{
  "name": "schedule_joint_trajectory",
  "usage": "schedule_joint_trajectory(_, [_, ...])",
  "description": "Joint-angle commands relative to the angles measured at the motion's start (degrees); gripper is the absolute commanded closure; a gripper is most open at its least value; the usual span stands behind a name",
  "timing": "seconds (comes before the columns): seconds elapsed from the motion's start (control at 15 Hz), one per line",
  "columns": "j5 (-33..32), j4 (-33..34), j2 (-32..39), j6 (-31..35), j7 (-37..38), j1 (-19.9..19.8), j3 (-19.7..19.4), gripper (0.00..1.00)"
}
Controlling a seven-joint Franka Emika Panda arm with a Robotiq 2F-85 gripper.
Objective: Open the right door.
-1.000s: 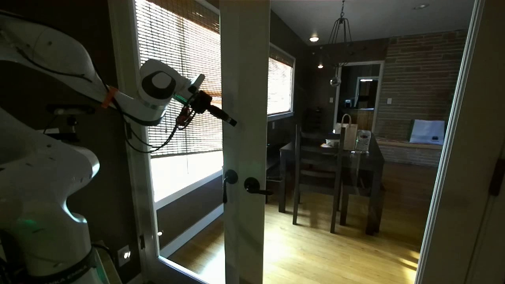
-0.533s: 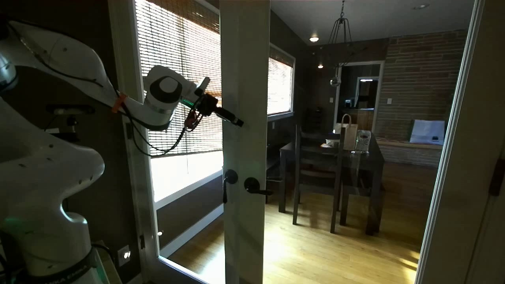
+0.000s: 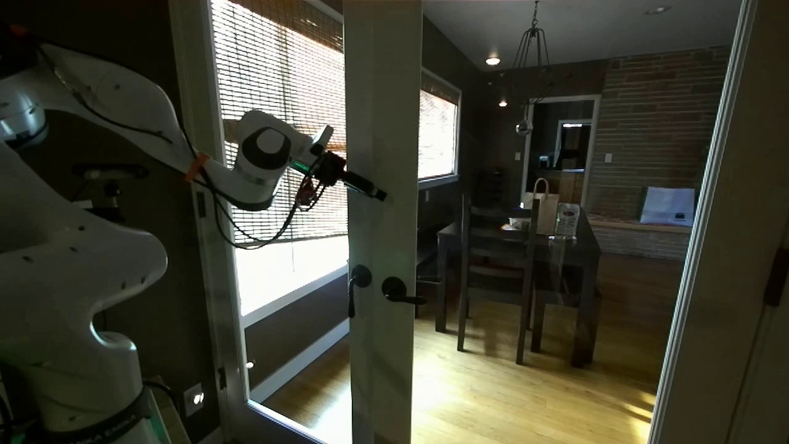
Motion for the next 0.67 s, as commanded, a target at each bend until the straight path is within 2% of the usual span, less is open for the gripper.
schedule_joint_trajectory(0.0, [3.6,1.1,-0.1,-0.8,-2.8,-2.7,1.3,0.00])
schedule_joint_trajectory(0.33, [5.4,0.8,-1.6,-3.0,-5.3,-3.2,-0.4,0.00])
schedule_joint_trajectory(0.6, [5.5,0.2,-2.6,-5.5,-7.1,-2.0,-2.5,0.00])
